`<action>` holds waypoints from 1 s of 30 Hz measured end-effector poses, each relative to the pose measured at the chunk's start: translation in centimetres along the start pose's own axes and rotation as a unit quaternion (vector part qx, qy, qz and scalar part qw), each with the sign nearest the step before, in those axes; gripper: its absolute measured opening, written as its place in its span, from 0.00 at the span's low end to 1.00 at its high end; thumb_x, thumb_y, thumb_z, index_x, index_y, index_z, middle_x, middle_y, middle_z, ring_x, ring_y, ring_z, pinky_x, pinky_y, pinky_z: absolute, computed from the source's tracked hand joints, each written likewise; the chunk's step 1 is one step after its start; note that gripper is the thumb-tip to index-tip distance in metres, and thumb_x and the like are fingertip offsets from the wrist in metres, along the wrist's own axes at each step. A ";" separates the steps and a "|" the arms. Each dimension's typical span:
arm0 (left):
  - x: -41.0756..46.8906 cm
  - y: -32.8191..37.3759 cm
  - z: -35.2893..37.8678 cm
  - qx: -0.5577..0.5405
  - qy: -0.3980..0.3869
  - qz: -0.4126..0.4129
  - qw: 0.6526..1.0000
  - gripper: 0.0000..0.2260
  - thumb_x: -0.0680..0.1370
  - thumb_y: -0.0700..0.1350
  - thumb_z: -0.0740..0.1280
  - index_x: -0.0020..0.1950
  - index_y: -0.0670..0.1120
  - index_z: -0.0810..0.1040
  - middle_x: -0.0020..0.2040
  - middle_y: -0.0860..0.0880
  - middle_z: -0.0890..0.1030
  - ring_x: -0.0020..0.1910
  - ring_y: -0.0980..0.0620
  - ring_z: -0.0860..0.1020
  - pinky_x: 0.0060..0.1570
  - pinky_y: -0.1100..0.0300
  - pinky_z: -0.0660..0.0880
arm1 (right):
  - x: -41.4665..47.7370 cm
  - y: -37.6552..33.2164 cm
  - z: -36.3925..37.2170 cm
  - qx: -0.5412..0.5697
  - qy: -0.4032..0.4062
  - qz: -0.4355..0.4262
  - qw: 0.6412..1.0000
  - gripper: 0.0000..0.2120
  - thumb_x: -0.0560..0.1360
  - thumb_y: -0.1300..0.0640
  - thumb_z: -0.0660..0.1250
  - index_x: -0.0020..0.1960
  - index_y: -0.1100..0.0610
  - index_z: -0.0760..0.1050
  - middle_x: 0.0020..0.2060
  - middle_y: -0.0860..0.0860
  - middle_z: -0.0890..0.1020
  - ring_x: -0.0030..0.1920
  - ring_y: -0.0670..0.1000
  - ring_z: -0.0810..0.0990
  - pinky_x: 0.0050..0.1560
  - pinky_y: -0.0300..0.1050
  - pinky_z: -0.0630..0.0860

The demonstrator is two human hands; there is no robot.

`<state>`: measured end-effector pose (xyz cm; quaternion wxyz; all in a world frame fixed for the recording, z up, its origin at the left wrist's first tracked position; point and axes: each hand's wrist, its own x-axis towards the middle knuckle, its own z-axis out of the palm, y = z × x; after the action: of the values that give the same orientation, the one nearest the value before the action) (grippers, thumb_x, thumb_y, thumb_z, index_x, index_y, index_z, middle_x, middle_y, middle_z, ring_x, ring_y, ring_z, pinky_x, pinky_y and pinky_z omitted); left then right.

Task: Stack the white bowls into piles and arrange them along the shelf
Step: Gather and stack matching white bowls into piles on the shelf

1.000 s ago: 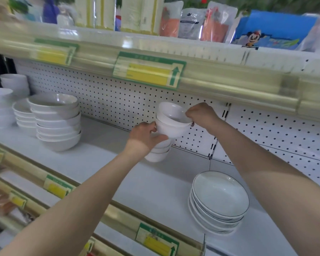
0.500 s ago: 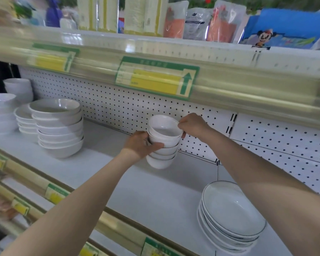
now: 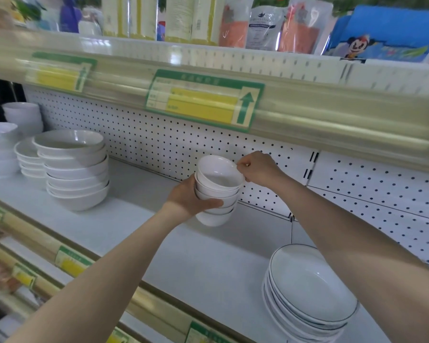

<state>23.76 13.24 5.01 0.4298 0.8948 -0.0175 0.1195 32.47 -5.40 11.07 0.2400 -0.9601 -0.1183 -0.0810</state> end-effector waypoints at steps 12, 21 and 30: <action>-0.4 -0.9 0.9 -0.005 -0.038 -0.033 0.999 0.33 0.61 0.55 0.82 0.62 0.55 0.73 0.58 0.55 0.80 0.58 0.52 0.77 0.57 0.57 0.74 | -2.4 0.0 -0.6 0.125 -0.217 0.134 0.959 0.33 0.79 0.32 0.44 0.65 0.54 0.74 0.42 0.50 0.87 0.64 0.50 0.72 0.70 0.59 0.64; -0.3 -0.5 1.4 0.011 -0.005 -0.008 1.000 0.27 0.62 0.49 0.82 0.55 0.57 0.73 0.49 0.58 0.78 0.48 0.57 0.75 0.46 0.65 0.67 | -1.8 0.0 -0.4 0.112 -0.250 0.135 0.952 0.27 0.83 0.42 0.46 0.73 0.58 0.64 0.46 0.52 0.87 0.62 0.51 0.74 0.69 0.60 0.65; 0.1 -1.0 1.6 -0.045 0.017 -0.007 0.999 0.31 0.66 0.56 0.79 0.64 0.53 0.72 0.56 0.57 0.78 0.53 0.56 0.74 0.50 0.62 0.68 | -0.5 -0.7 0.8 0.079 -0.146 0.121 0.979 0.24 0.82 0.47 0.48 0.65 0.61 0.74 0.30 0.51 0.83 0.40 0.48 0.74 0.39 0.43 0.66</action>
<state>24.28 12.59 3.31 0.4707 0.8725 -0.0095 0.1311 31.86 -4.51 10.55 0.3029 -0.9469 -0.0414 0.0992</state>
